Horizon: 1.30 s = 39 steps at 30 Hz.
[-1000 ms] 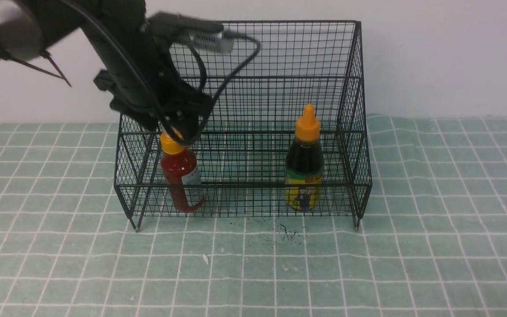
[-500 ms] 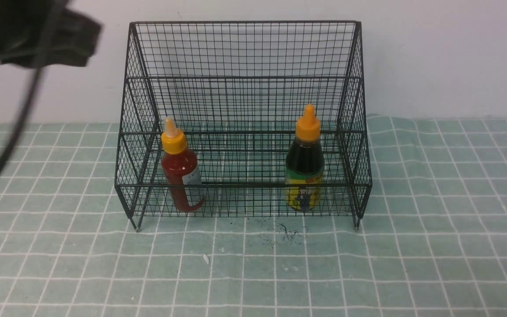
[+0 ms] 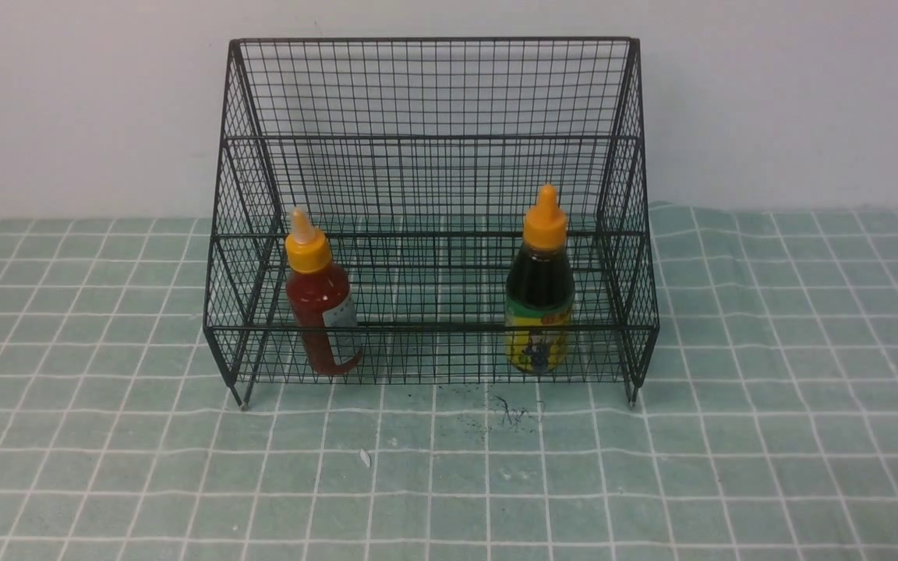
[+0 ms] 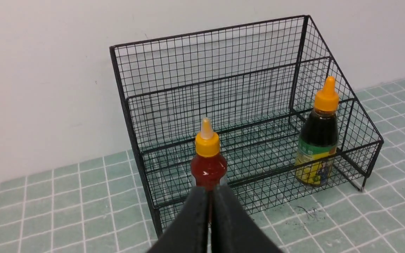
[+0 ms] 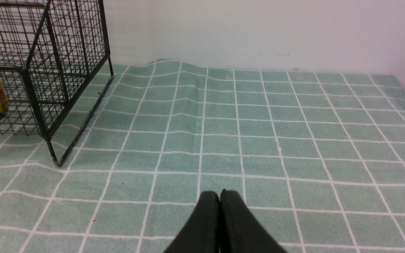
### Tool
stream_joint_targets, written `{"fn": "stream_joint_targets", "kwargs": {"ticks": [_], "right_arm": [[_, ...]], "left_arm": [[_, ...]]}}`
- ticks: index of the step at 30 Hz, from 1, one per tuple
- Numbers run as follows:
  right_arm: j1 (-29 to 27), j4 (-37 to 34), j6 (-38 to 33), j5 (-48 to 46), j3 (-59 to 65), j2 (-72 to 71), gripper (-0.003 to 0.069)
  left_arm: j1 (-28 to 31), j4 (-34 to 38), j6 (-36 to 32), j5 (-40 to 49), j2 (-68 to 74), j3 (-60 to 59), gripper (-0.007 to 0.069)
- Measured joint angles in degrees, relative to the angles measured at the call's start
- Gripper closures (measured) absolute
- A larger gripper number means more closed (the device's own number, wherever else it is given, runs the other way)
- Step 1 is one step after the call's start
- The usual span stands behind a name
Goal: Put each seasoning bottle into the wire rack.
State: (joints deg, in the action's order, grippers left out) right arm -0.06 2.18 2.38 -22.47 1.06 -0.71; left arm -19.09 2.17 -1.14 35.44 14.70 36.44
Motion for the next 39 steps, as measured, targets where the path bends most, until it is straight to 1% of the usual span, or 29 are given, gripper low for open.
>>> {"fn": "stream_joint_targets", "kwargs": {"ticks": [4, 6, 11, 13, 18, 19, 20, 21, 23, 31, 39], "right_arm": [[0.0, 0.0, 0.0, 0.0, 0.0, 0.0, 0.0672], [0.0, 0.0, 0.0, 0.0, 0.0, 0.0, 0.0672], [0.0, 0.0, 0.0, 0.0, 0.0, 0.0, 0.0672], [0.0, 0.0, 0.0, 0.0, 0.0, 0.0, 0.0672], [0.0, 0.0, 0.0, 0.0, 0.0, 0.0, 0.0672], [0.0, 0.0, 0.0, 0.0, 0.0, 0.0, 0.0672], [0.0, 0.0, 0.0, 0.0, 0.0, 0.0, 0.0672], [0.0, 0.0, 0.0, 0.0, 0.0, 0.0, 0.0672], [0.0, 0.0, 0.0, 0.0, 0.0, 0.0, 0.0672], [0.0, 0.0, 0.0, 0.0, 0.0, 0.0, 0.0672], [0.0, 0.0, 0.0, 0.0, 0.0, 0.0, 0.0672]], "left_arm": [[0.0, -0.6, -0.1, -2.5, -8.1, -4.5, 0.0631], [0.0, -1.3, 0.0, -5.6, -12.2, -8.0, 0.0631], [0.1, -2.2, 0.4, -10.6, -14.9, -14.5, 0.0631], [1.8, -2.2, 0.2, -13.3, -15.4, -18.7, 0.0631], [11.2, 1.0, -2.9, -20.6, -15.4, -30.0, 0.0631], [11.5, 1.1, -3.0, -21.1, -15.4, -30.4, 0.0631], [13.9, 1.4, -3.4, -22.9, -15.4, -34.2, 0.0631], [14.8, 1.4, -3.5, -23.4, -15.4, -36.0, 0.0631], [15.5, 1.4, -3.7, -23.5, -15.4, -37.1, 0.0631], [15.9, 1.3, -3.8, -14.6, -15.4, -38.1, 0.0631], [15.9, 1.3, -3.8, -14.5, -15.4, -38.1, 0.0631]]}}
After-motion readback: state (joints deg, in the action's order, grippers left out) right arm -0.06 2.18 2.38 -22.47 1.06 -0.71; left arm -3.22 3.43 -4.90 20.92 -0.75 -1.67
